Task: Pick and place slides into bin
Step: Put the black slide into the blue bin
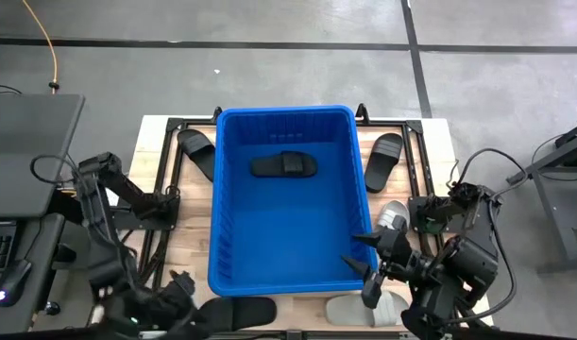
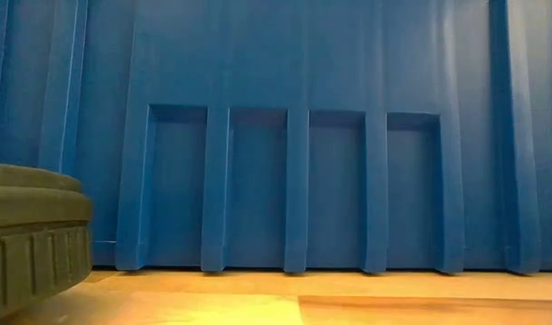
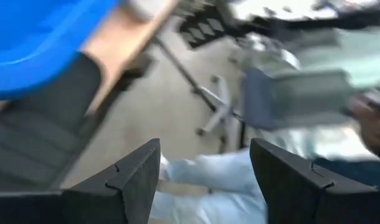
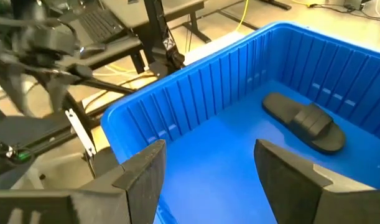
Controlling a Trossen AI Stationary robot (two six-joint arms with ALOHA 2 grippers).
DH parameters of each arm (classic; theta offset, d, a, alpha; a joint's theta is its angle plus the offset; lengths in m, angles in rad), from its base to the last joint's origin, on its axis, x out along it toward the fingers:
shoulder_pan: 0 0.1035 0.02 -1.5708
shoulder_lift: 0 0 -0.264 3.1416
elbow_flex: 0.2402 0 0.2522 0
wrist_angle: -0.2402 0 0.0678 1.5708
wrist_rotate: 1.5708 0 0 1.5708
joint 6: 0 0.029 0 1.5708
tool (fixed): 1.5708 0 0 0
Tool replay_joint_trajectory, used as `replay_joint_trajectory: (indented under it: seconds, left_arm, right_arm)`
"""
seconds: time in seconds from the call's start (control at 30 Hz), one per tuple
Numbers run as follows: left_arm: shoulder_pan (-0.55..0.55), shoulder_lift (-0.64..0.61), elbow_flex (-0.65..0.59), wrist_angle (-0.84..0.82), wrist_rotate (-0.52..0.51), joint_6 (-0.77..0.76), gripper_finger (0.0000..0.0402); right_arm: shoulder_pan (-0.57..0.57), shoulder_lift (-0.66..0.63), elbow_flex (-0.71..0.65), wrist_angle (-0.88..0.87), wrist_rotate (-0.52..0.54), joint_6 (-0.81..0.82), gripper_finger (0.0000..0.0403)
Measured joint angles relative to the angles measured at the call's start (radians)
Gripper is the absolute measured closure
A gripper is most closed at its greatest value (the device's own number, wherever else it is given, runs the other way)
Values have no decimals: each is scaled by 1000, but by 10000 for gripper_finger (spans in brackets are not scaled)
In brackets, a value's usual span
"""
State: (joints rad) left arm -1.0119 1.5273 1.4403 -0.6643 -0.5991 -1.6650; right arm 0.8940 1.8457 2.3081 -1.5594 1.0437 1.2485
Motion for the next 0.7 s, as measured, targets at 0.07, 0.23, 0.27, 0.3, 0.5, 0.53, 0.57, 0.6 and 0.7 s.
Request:
replay_joint_trajectory:
  seconds: [0.07, 0.23, 0.27, 0.3, 0.5, 0.53, 0.57, 0.6, 0.7]
  left_arm:
    - [3, 46, 0, -51, 0, -92, 165]
    - [3, 151, -1, -33, 83, -132, 165]
    - [3, 169, -1, -21, 105, -150, 165]
    - [2, 185, -1, -15, 119, -185, 165]
    - [4, 245, -1, 9, 140, -344, 165]
    - [4, 258, -1, 9, 139, -360, 165]
    - [4, 269, -2, 4, 139, -371, 165]
    - [4, 279, -2, -1, 146, -378, 165]
    - [4, 315, 0, -5, 238, -400, 165]
  right_arm:
    - [1, 0, 0, -10, -1, 0, 171]
    - [4, 0, 0, -12, -3, -53, 169]
    - [4, 0, 0, -12, -5, -64, 168]
    - [4, 0, 0, -12, -6, -75, 167]
    - [4, 0, 0, -12, 2, -105, 166]
    - [4, 0, 0, -12, 3, -106, 167]
    - [4, 0, 0, -12, 3, -106, 167]
    - [4, 0, 0, -12, 3, -107, 167]
    - [4, 0, 0, -12, 3, -106, 165]
